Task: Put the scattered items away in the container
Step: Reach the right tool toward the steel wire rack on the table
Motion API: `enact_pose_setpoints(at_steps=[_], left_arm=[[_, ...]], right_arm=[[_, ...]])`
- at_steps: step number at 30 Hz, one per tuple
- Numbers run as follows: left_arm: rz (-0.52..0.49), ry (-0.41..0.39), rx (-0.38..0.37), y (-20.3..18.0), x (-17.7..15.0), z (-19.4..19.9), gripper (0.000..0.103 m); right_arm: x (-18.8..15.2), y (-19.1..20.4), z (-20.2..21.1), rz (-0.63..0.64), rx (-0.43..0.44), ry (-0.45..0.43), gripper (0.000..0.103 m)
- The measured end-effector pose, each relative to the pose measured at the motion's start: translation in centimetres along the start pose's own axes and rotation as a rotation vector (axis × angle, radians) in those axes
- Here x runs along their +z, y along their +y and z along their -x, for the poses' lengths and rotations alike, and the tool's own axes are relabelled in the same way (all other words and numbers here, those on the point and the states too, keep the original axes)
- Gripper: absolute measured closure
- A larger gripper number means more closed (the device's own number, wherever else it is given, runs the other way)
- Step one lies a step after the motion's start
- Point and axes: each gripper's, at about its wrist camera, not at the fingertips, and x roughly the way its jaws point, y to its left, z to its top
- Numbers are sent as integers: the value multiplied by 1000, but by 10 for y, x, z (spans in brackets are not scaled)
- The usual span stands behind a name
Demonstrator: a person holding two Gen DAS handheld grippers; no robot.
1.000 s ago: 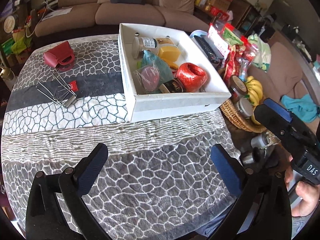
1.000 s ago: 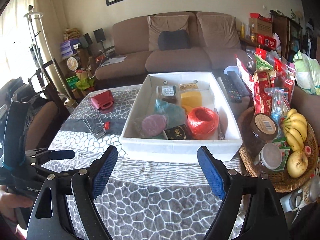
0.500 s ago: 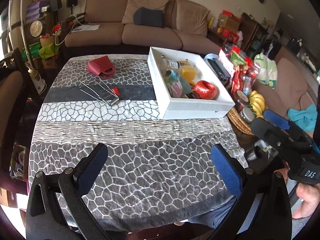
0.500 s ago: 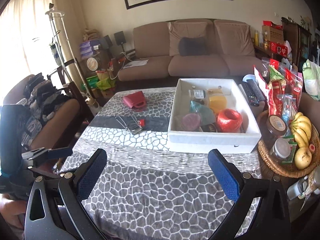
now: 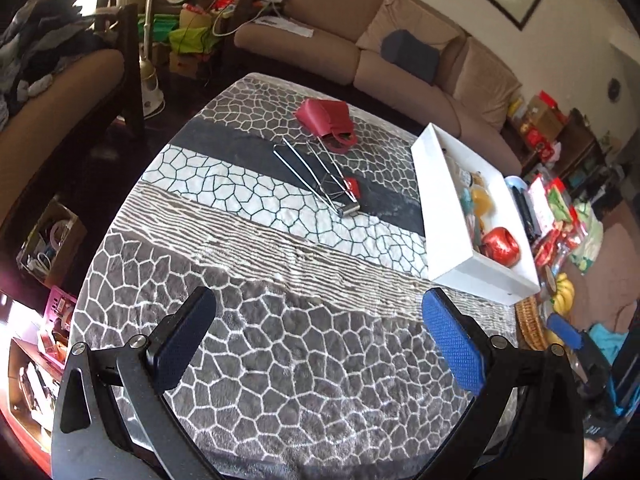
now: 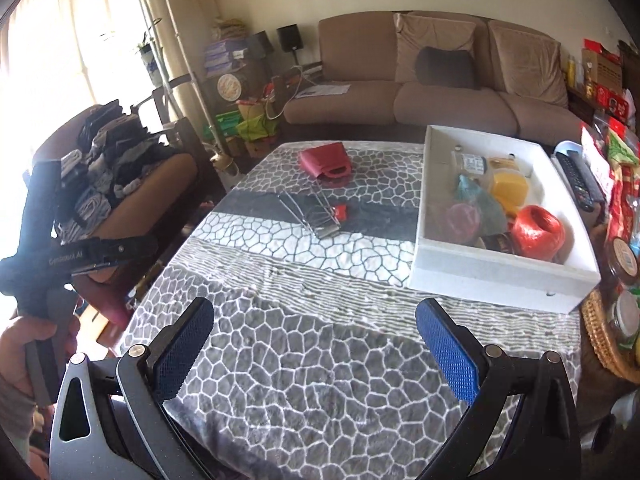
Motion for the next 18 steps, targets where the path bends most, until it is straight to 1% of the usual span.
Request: enact_pose_setpoints(at_steps=[3, 4, 8, 10, 12, 15, 18], left_arm=[[37, -17, 22, 7, 12, -37, 0], [58, -14, 18, 11, 16, -51, 0], [197, 54, -50, 28, 34, -113, 0], [282, 60, -76, 41, 41, -137, 0], [335, 64, -94, 52, 48, -156, 0], [349, 76, -65, 58, 58, -177, 0], [337, 95, -80, 55, 65, -192, 0]], right_arm=[[1, 8, -46, 53, 28, 38, 0], [2, 10, -63, 63, 36, 51, 0], [11, 11, -133, 73, 62, 91, 0], [18, 4, -170, 65, 58, 112, 0], [28, -5, -203, 45, 56, 130, 0], [48, -17, -245, 23, 56, 127, 0], [66, -22, -283, 58, 24, 105, 0]])
